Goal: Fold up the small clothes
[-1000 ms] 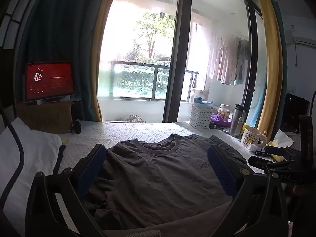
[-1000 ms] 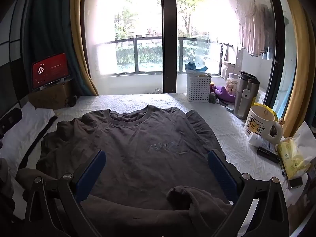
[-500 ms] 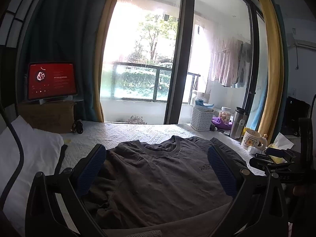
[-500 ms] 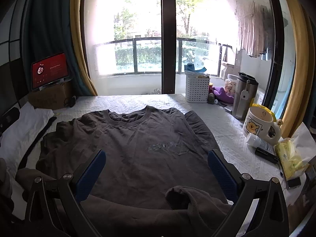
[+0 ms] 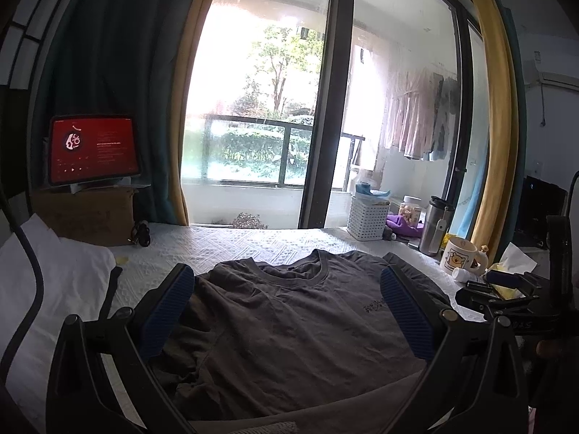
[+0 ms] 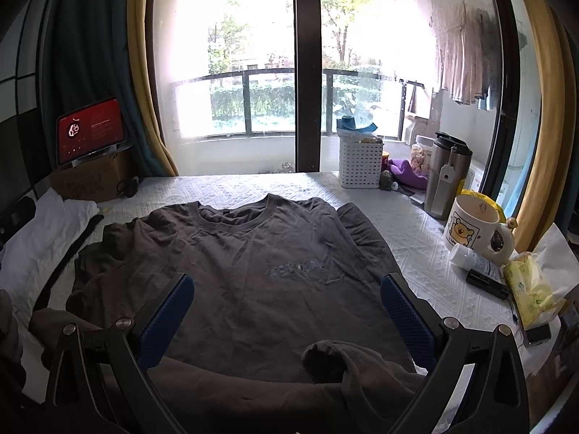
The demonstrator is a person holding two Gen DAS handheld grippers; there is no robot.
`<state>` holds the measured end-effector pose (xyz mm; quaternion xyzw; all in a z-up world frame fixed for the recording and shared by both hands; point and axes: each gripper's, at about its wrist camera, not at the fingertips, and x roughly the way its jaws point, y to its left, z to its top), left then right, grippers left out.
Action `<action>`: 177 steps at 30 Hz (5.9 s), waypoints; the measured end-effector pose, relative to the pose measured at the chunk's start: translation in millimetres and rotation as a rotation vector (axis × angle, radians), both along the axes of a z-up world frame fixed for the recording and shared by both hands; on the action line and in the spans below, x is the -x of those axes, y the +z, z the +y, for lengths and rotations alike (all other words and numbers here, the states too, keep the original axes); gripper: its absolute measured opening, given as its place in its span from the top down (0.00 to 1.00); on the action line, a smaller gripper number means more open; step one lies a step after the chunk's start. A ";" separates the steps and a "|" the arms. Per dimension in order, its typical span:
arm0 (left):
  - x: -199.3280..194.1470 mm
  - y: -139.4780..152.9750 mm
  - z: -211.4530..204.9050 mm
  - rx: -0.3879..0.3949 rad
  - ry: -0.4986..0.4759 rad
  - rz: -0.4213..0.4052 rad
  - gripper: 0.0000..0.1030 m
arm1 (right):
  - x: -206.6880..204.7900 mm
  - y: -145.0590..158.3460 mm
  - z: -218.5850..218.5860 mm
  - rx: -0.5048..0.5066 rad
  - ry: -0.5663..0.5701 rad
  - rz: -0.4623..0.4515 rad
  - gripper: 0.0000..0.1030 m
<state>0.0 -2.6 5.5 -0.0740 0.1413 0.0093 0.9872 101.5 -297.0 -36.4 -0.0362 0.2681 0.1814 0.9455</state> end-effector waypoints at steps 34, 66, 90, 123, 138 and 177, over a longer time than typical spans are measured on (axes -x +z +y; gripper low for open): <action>0.4 1.6 -6.3 -0.014 -0.013 -0.015 0.01 | -1.7 2.8 0.4 0.000 -0.001 -0.002 0.00; -38.2 -10.0 -12.0 0.002 -0.025 0.079 0.01 | -44.2 -10.0 -26.9 -0.008 -0.071 0.071 0.00; -127.5 -8.5 -10.2 -0.017 0.111 0.169 0.01 | -217.6 -22.8 -95.5 -0.030 -0.032 0.145 0.02; -192.3 -42.5 17.2 0.004 0.196 0.343 0.02 | -314.5 -109.8 -27.3 0.060 0.216 0.372 0.84; -179.5 -32.2 5.5 -0.010 0.174 0.324 0.02 | -290.5 -62.0 -124.6 -0.019 -0.101 0.216 0.96; -123.3 -30.4 46.3 0.046 0.171 0.262 0.02 | -191.3 -2.9 -9.6 0.003 0.130 0.109 0.96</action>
